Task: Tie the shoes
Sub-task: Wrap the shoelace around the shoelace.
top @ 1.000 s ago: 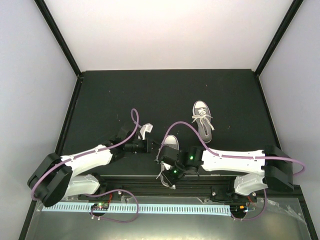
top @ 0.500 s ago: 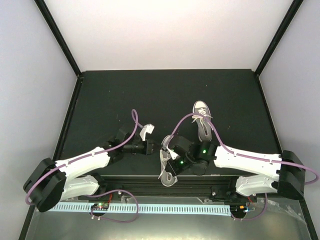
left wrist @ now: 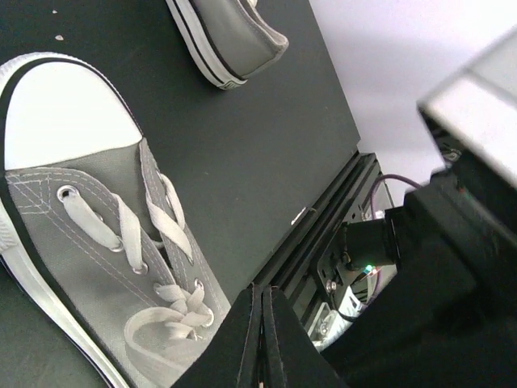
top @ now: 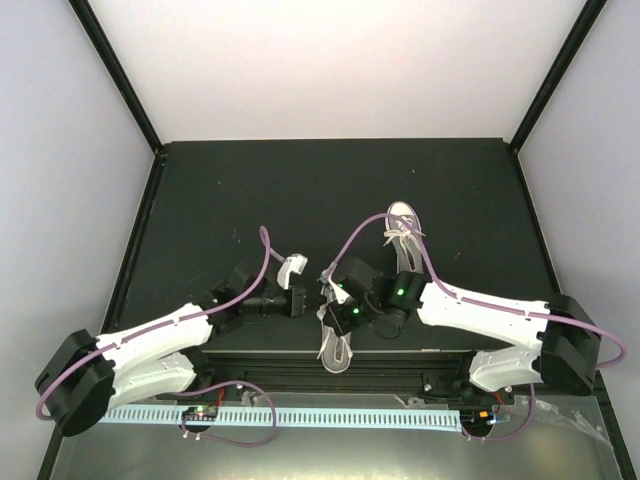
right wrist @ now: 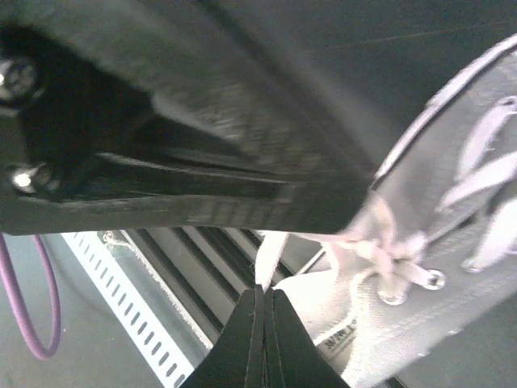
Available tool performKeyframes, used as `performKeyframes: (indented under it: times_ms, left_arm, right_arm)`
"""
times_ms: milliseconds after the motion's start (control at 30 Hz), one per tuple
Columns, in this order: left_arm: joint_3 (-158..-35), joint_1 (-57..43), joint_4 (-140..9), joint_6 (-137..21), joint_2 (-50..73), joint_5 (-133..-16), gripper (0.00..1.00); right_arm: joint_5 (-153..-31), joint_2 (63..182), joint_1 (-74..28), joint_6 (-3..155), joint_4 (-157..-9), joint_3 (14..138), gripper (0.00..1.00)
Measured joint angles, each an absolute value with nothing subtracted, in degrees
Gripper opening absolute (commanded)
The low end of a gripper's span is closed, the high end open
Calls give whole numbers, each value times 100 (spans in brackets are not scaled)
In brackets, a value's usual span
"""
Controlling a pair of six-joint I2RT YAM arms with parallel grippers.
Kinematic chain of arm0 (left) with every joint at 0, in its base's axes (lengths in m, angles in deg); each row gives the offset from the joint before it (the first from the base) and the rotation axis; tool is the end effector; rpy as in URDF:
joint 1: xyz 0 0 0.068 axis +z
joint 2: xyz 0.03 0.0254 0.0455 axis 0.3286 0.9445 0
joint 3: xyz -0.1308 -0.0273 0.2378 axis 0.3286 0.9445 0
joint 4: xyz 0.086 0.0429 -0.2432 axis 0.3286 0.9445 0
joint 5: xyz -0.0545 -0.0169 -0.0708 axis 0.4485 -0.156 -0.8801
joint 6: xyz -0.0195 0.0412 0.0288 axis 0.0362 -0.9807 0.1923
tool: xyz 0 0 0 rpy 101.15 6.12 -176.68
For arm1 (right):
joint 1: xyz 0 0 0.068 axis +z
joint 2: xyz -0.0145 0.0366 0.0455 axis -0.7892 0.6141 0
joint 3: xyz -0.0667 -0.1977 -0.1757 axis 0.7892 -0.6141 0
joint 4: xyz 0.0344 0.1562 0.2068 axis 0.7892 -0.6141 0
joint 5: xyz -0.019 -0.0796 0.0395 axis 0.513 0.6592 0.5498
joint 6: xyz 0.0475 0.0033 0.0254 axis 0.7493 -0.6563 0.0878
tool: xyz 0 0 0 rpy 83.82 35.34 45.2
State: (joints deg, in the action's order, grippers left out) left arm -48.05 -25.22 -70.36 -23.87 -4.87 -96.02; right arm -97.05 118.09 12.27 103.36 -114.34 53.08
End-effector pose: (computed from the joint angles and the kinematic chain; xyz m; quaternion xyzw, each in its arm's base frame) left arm 0.1393 -0.1613 0.1978 0.1198 0.8316 -0.5075 0.1910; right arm 0.1081 0.2442 0.2364 -0.2783 0.9090 0.2914 0.1065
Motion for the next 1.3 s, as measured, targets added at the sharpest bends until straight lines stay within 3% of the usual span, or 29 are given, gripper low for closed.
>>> performKeyframes:
  times_ms: [567,933,1133,1300]
  left_arm:
    - [-4665,-3390,-7065,-2400,-581,-9652,2]
    - [-4926,-4082,-6934,-2643,422,-9611,2]
    - [-5022,-4133,-6621,-2853,243,-9309,45]
    - [-5017,-4133,-6197,-2894,-680,-8817,63]
  right_arm:
    - [-9611,11035,405,10233,-11496,4280,2]
    - [-10124,10933,329,10137,-10894,4114,2]
    - [-10406,11059,329,10076,-10696,3893,2]
    - [-10446,11101,329,10078,-10650,3780,2]
